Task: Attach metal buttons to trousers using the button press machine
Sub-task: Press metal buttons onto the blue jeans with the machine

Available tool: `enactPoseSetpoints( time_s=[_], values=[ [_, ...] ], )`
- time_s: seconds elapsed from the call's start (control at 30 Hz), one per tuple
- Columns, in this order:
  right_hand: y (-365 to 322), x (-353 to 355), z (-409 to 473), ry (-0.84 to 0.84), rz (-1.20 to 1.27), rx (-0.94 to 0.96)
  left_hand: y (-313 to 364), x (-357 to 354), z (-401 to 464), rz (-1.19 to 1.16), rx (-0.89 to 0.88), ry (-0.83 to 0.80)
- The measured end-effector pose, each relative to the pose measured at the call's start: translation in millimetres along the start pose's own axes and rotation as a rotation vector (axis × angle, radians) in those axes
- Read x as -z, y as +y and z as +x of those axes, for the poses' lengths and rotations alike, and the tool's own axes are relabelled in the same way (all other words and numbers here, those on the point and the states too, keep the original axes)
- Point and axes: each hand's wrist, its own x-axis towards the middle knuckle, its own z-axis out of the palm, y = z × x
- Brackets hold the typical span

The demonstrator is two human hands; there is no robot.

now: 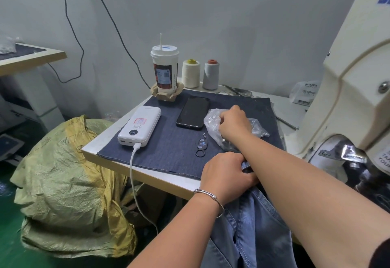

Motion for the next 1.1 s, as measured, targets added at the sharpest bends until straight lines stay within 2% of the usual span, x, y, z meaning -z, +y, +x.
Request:
enactPoseSetpoints(
  time_s=[0.23, 0.37, 0.53, 0.63, 0.7, 0.77, 0.93, 1.1],
  values=[
    [7.7, 9.9, -5.3, 0.106, 0.054, 0.005, 0.1, -1.4, 0.2, 0.016, 0.003, 0.011],
    [8.8, 31.6, -25.9, 0.261, 0.141, 0.044, 3.1, 0.1, 1.3, 0.012, 0.012, 0.003],
    [6.4, 61.1, -106.0, 0.417, 0.491, 0.138, 4.7, 1.0, 0.4, 0.123, 0.076, 0.009],
    [23.4, 81.0, -172.9, 0.445, 0.559, 0.267, 9.1, -0.1, -0.4, 0.2, 0.018, -0.014],
    [47.2, 92.8, -214.5, 0.45, 0.555, 0.313, 8.5, -0.9, 0.2, 0.127, 0.018, -0.023],
    [78.4, 99.8, -249.3, 0.474, 0.523, 0.28, 5.4, -1.6, 1.0, 0.059, 0.034, 0.005],
    [154.6, 113.3, -273.6, 0.548, 0.447, 0.021, 3.1, -2.2, 1.7, 0.068, 0.019, 0.014],
    [176.1, 126.0, -241.9, 0.372, 0.592, -0.016, 1.8, -2.4, 2.4, 0.095, 0.01, 0.036]
  ],
)
